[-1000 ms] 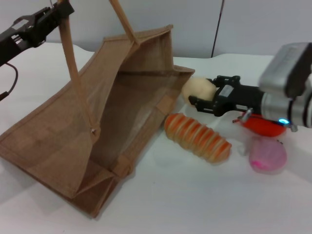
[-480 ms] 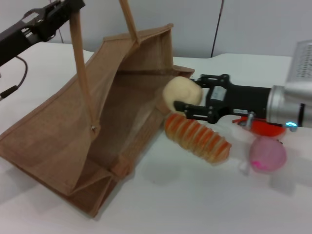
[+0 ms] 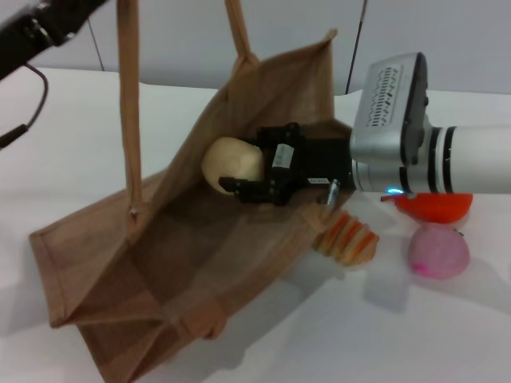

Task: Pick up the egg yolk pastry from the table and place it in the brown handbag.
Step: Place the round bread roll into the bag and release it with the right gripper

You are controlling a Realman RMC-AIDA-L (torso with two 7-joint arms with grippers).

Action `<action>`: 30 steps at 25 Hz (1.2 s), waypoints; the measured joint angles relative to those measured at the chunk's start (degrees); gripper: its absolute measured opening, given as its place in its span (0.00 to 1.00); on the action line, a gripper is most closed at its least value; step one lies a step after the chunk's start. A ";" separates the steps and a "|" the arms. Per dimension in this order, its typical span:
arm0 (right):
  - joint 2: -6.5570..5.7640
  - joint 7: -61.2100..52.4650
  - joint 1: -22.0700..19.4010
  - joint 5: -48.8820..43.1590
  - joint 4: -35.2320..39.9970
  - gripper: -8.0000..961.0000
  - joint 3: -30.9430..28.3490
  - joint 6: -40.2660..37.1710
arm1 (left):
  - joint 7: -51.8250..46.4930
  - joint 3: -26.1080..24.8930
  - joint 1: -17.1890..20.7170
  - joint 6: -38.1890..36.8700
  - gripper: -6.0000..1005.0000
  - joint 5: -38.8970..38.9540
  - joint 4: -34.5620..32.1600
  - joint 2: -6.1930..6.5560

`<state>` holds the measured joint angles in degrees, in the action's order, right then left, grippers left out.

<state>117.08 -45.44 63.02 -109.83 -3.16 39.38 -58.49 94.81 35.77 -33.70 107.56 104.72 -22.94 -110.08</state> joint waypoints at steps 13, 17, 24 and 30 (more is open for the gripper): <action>-0.12 10.81 -0.28 0.18 -4.95 0.68 -9.77 3.69 | -1.96 -3.58 4.20 6.20 0.13 6.30 -0.10 1.00; -0.22 10.80 -0.40 0.09 -5.29 0.69 -9.62 2.55 | -1.80 -4.10 5.16 5.89 0.13 6.90 -0.07 1.44; -0.83 10.80 -3.87 -1.02 -3.33 0.92 -9.12 -10.99 | 0.05 -5.13 5.82 3.51 0.13 6.96 3.25 2.93; -0.97 10.39 -11.56 -0.92 5.58 0.93 -10.10 -25.98 | 3.31 -6.31 5.85 0.34 0.13 7.05 6.26 3.32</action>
<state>116.11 -35.05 51.46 -110.74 2.42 29.28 -84.47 98.12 29.46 -27.86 107.90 111.77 -16.67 -106.76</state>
